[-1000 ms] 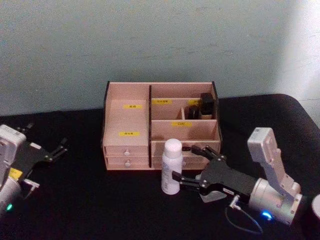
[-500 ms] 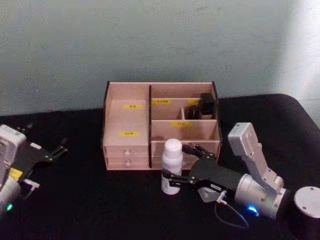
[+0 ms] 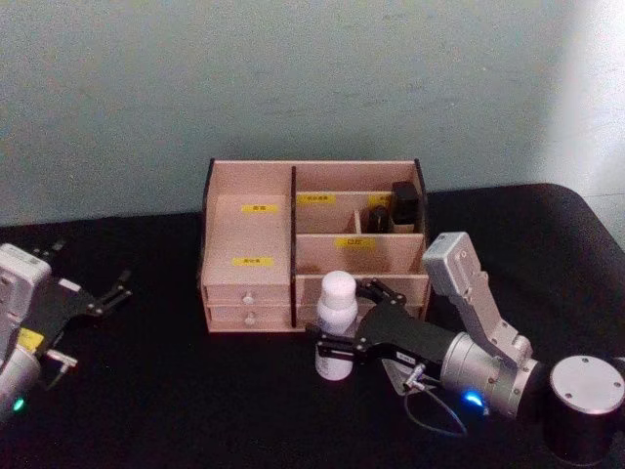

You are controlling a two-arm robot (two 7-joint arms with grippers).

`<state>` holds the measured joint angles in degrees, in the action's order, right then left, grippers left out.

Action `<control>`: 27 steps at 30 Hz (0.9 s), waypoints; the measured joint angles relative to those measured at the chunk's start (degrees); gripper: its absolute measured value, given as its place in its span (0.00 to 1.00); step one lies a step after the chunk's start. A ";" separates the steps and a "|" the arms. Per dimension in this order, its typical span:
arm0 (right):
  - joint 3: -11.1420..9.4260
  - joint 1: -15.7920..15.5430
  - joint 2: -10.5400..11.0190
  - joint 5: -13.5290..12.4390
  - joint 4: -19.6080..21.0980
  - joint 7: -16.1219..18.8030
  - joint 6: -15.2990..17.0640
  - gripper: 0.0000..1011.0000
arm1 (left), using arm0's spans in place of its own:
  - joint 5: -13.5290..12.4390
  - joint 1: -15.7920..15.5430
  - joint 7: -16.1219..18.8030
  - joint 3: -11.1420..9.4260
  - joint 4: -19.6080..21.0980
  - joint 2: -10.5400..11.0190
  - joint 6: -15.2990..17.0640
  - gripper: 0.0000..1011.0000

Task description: Pick up the facial cleanser and watermelon frost from the table and place them into the tiered storage box.

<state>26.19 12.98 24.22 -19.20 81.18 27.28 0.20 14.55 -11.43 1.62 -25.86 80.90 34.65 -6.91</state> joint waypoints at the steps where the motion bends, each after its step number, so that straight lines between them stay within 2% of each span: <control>1: -0.02 0.05 -0.13 0.09 -0.16 0.00 0.23 0.99 | 0.00 0.00 0.00 0.00 0.00 0.00 0.00 0.99; 14: -0.44 0.10 -0.62 0.23 -0.81 0.18 1.65 0.99 | 0.00 0.00 0.00 0.00 0.00 0.00 0.00 0.99; 27: -0.46 0.04 -0.60 0.20 -0.81 0.23 1.66 0.99 | 0.00 0.00 0.00 0.00 0.00 0.00 0.00 0.99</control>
<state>25.73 13.03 23.62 -19.01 80.36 27.51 1.85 14.55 -11.43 1.62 -25.86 80.90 34.65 -6.91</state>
